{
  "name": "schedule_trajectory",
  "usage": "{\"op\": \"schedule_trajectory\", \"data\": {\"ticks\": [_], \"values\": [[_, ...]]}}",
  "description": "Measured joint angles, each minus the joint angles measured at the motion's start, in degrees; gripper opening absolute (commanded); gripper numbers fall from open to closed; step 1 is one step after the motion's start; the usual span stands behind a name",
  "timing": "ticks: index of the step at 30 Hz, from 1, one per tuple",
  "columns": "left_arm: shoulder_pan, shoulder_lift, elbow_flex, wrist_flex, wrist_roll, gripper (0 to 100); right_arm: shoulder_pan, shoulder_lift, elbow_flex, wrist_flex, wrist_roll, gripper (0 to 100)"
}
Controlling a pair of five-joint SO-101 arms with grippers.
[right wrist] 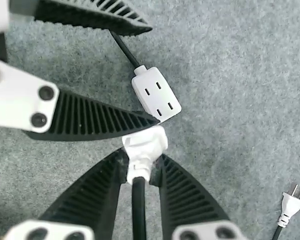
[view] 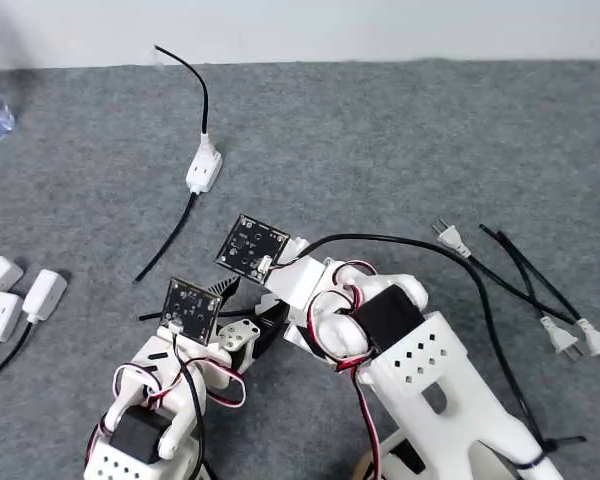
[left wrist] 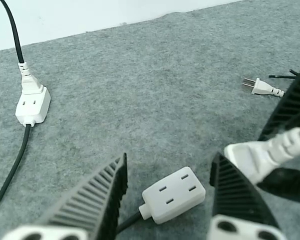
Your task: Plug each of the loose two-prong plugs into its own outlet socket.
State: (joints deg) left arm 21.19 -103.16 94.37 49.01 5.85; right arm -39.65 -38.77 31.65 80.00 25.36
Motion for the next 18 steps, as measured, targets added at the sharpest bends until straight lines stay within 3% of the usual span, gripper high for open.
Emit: {"op": "schedule_trajectory", "data": {"ticks": [14,18], "values": [[-0.18,0.00,0.18,0.00,-0.09,26,4.13,5.10,-0.35,-0.53,3.87,0.8],[-5.01,0.00,-0.35,0.00,-0.09,26,4.04,5.19,-0.70,-1.67,4.22,0.8]]}}
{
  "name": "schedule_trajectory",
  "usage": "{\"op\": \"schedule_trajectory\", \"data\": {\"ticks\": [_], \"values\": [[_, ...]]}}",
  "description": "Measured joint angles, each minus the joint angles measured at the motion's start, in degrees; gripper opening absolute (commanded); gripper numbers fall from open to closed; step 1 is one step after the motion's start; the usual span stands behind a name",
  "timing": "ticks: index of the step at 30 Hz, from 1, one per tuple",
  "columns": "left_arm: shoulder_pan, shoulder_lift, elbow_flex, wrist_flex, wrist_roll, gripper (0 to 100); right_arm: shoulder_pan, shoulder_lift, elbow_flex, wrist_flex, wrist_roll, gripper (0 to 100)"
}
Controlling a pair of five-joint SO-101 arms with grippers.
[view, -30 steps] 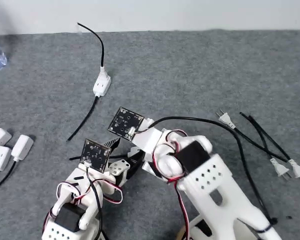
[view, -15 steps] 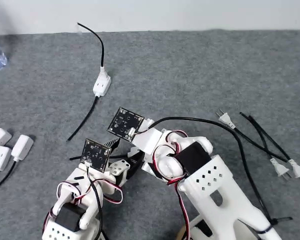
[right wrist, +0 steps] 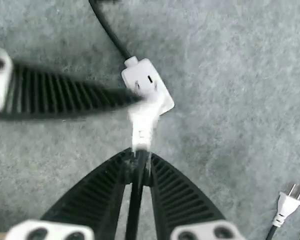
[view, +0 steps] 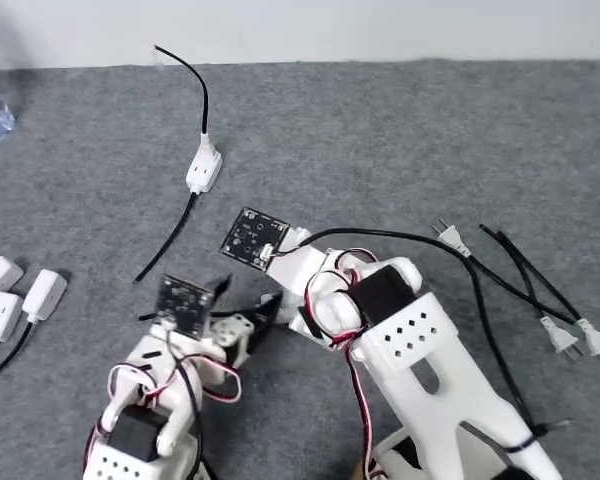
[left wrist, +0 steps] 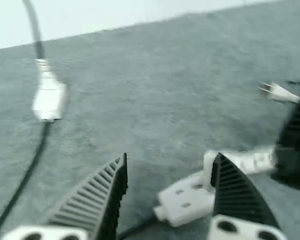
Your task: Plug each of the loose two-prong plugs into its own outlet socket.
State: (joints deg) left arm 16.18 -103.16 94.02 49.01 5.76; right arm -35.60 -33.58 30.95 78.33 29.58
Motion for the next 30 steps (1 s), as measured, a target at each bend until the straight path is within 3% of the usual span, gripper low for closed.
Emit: {"op": "schedule_trajectory", "data": {"ticks": [10,20,30], "values": [[-1.32,0.00,-0.35,1.23,0.00,26,1.85,-0.09,-1.41,0.00,0.70,0.8],[-1.32,0.00,-0.35,2.99,0.00,26,25.41,-0.09,15.21,-5.89,16.70,0.8],[-1.32,0.00,-0.35,2.99,0.00,26,35.08,-0.09,28.48,-17.93,25.23,3.6]]}}
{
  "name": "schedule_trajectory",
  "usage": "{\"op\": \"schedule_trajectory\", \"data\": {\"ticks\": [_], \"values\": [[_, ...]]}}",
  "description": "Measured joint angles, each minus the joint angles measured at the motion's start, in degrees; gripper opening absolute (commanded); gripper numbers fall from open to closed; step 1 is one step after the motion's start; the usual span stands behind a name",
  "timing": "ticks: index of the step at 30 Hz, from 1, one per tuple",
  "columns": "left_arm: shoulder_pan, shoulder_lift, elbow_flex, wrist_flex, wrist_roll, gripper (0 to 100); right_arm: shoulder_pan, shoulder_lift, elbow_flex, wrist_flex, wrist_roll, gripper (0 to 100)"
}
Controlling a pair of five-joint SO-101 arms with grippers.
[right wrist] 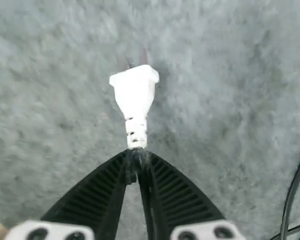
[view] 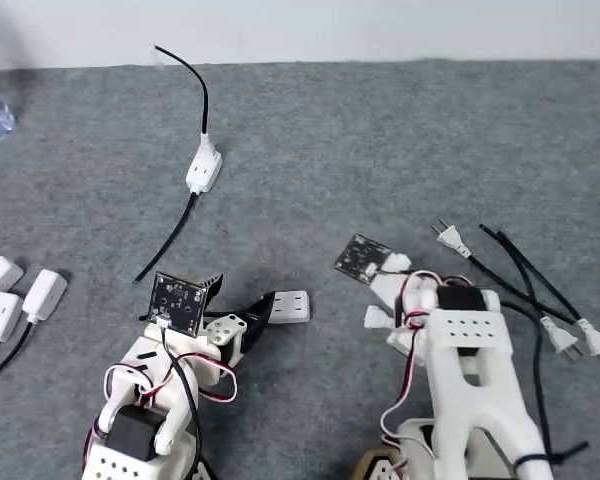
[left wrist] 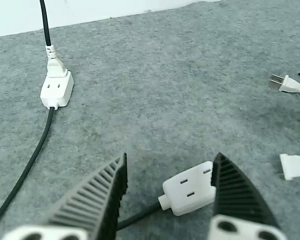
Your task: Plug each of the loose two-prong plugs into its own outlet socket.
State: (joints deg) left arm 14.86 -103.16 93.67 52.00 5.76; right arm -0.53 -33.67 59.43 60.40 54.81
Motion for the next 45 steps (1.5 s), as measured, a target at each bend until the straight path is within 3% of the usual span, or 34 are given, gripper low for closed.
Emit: {"op": "schedule_trajectory", "data": {"ticks": [5,10,18,29,45], "values": [[0.00,0.00,0.00,0.00,0.00,26,3.16,0.00,0.44,0.18,2.02,23.1],[0.00,0.00,0.00,0.00,0.00,26,2.55,0.00,0.44,0.62,2.37,21.4],[0.00,0.00,0.00,0.00,0.00,26,-6.24,0.18,0.44,0.44,2.46,21.4],[0.00,0.00,0.00,0.62,0.00,26,-7.38,11.69,0.35,-6.86,-0.18,21.2],[0.00,0.00,0.00,0.62,0.00,26,-8.26,20.31,-5.98,-7.91,-0.26,16.9]]}}
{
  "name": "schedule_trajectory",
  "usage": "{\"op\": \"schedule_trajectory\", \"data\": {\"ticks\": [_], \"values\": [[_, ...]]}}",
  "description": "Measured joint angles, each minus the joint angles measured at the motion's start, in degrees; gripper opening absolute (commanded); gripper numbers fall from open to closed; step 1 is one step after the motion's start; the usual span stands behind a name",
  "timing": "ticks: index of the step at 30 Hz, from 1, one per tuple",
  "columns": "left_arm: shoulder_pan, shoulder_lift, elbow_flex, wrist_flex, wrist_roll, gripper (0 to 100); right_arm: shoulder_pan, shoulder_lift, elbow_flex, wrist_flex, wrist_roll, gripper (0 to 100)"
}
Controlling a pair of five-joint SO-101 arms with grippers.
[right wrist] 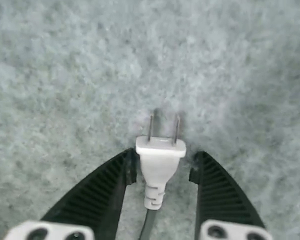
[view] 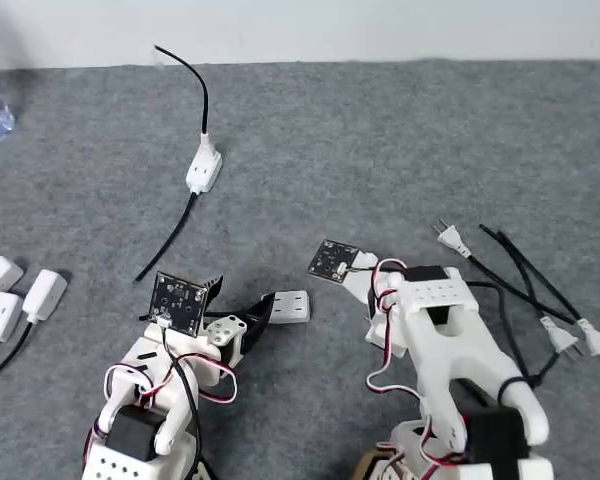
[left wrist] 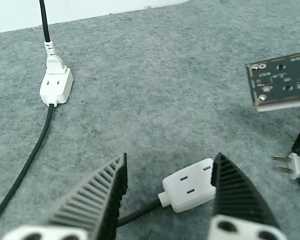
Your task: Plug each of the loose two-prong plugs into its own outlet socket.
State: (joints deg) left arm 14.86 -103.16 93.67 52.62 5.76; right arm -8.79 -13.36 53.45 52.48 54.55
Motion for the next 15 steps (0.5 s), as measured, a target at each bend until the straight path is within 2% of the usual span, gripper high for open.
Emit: {"op": "schedule_trajectory", "data": {"ticks": [4,8,15], "values": [[0.00,0.00,0.00,0.00,0.00,26,-1.05,0.09,0.00,0.00,0.00,14.9],[0.00,0.00,0.00,0.00,0.00,26,-1.14,0.09,-0.09,-0.26,0.00,0.3],[0.00,0.00,0.00,0.00,0.00,26,-1.32,0.09,-0.53,-0.35,0.09,0.8]]}}
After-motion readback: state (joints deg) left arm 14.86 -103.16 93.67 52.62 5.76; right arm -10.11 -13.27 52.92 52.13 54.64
